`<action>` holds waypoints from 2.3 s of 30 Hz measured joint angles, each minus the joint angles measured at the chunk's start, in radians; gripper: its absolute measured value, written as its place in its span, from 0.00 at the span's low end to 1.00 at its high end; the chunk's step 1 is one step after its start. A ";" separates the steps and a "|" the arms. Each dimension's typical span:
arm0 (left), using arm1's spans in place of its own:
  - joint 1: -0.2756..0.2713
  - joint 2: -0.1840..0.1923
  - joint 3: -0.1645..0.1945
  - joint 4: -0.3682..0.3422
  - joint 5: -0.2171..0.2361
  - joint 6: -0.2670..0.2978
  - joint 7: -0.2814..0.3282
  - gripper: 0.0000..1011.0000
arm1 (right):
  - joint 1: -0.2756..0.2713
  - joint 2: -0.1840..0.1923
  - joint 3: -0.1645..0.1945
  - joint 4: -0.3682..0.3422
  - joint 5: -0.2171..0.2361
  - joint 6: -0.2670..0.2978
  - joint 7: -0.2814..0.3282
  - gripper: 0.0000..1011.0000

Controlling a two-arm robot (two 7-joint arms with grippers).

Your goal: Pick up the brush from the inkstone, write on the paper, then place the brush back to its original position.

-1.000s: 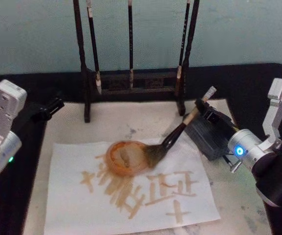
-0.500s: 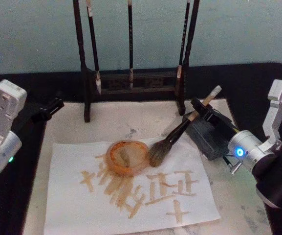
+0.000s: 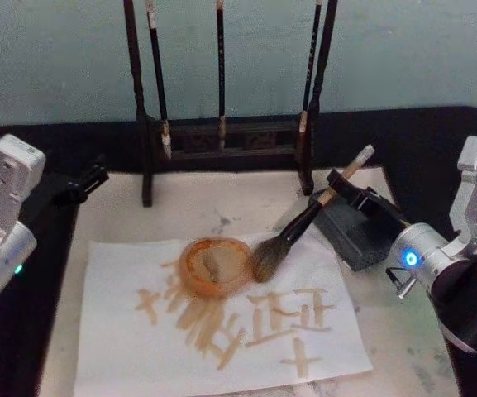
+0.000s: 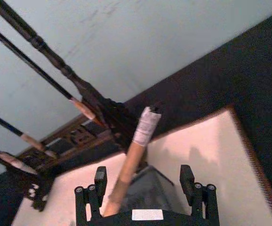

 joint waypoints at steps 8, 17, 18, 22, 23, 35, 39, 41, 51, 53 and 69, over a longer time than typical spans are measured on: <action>0.000 0.000 0.000 0.000 0.000 0.000 0.000 0.99 | -0.030 0.005 0.021 -0.051 -0.040 0.024 -0.076 0.99; 0.000 0.000 0.000 0.000 0.000 0.000 0.000 0.99 | -0.079 0.027 0.034 -0.130 -0.099 0.012 -0.085 0.99; 0.000 0.000 0.000 0.000 0.000 0.000 0.000 0.99 | -0.085 0.031 0.033 -0.141 -0.109 0.008 -0.085 0.99; 0.000 0.000 0.000 0.000 0.000 0.000 0.000 0.99 | -0.114 0.051 0.032 -0.190 -0.150 -0.010 -0.081 0.99; 0.000 0.000 0.000 0.000 0.000 0.000 0.000 0.99 | -0.128 0.059 0.033 -0.211 -0.163 -0.015 -0.078 0.99; 0.000 0.000 0.000 0.000 0.000 0.000 0.000 0.99 | -0.203 0.081 0.052 -0.314 -0.213 -0.026 -0.037 0.99; 0.000 0.000 0.000 0.000 0.000 0.000 0.000 0.99 | -0.221 0.082 0.057 -0.336 -0.227 -0.029 -0.025 0.99; 0.000 0.000 0.000 0.000 0.000 0.000 0.000 0.99 | -0.232 0.083 0.059 -0.349 -0.239 -0.035 -0.019 0.99; 0.000 0.000 0.000 0.000 0.000 0.000 0.000 0.99 | -0.232 0.083 0.059 -0.349 -0.240 -0.035 -0.018 0.99; 0.000 0.000 0.000 0.000 0.000 0.000 0.000 0.99 | -0.231 0.083 0.059 -0.347 -0.239 -0.035 -0.019 0.99; 0.000 0.000 0.000 0.000 0.000 0.000 0.000 0.99 | -0.228 0.082 0.058 -0.344 -0.234 -0.033 -0.021 0.99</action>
